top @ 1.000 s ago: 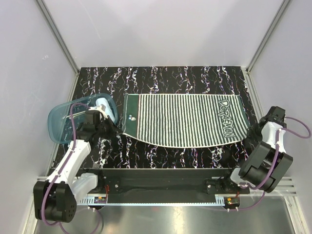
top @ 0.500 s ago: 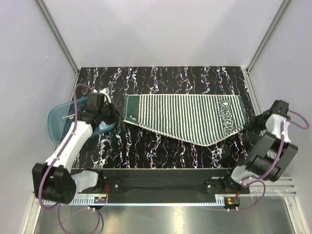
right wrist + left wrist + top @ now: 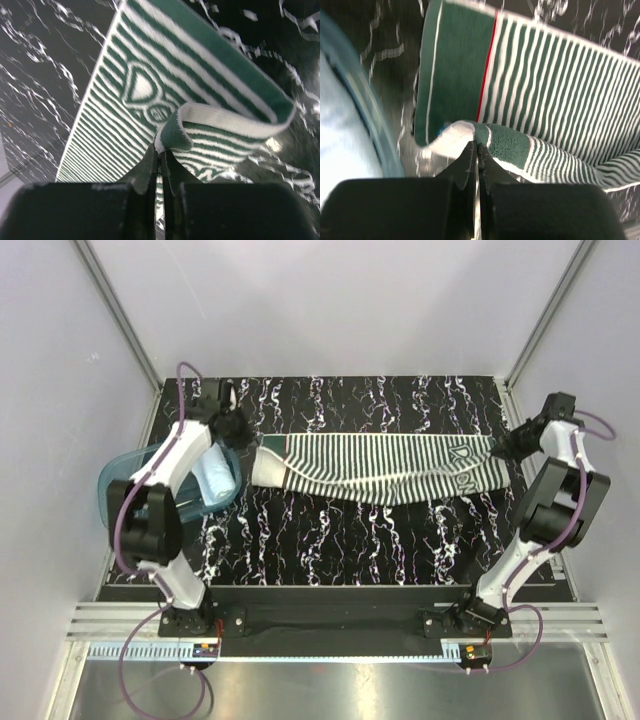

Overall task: Roll the towels
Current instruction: Fold the towel

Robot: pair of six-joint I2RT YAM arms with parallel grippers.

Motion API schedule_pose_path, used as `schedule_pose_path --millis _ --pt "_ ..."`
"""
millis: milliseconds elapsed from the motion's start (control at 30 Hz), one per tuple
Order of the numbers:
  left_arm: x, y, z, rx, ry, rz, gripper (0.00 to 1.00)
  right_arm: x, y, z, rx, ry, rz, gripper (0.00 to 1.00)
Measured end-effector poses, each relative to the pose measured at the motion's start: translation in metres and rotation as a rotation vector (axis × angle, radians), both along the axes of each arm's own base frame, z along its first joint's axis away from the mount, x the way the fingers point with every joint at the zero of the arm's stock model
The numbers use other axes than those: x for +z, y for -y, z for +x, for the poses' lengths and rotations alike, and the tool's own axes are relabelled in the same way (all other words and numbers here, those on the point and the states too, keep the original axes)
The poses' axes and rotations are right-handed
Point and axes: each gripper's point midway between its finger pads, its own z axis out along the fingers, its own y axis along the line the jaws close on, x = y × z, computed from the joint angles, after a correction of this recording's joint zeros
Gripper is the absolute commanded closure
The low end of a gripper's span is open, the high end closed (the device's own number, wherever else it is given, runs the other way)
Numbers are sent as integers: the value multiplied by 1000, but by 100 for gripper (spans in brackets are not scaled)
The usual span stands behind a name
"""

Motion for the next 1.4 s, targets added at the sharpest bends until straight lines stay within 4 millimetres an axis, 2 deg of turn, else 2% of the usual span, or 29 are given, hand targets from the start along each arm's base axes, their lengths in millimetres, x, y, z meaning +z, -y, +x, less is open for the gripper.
schedule_pose_path --millis 167,267,500,633,867,1033,1067,1133,1233,1267,1300,1400 --pt "-12 -2 42 5 -7 33 100 -4 16 33 -8 7 1 100" --pt "-27 -3 55 5 -35 49 100 -10 21 47 -11 2 6 100" --pt "-57 -15 68 28 -107 64 100 -24 27 76 -4 -15 19 100" --pt "-61 -22 75 45 -120 64 100 -30 25 85 3 -27 28 100" --pt "-61 -22 96 48 -104 62 100 -38 25 95 5 -39 36 100" --pt "-73 -22 102 48 -124 64 100 -45 25 104 6 -40 40 99" --pt "-76 -22 103 49 -132 65 100 -46 25 105 5 -44 42 80" --pt "-83 -23 105 50 -145 66 100 -49 25 109 1 -43 45 70" --pt "-90 -23 115 54 -146 65 100 -52 28 118 -5 -36 44 48" --pt "-92 -24 119 54 -145 62 97 -53 29 121 -6 -32 44 32" --pt "-94 -24 124 54 -142 58 92 -53 30 124 -13 -28 47 24" --pt "-100 -27 134 60 -137 48 55 -51 32 131 -15 -11 41 13"
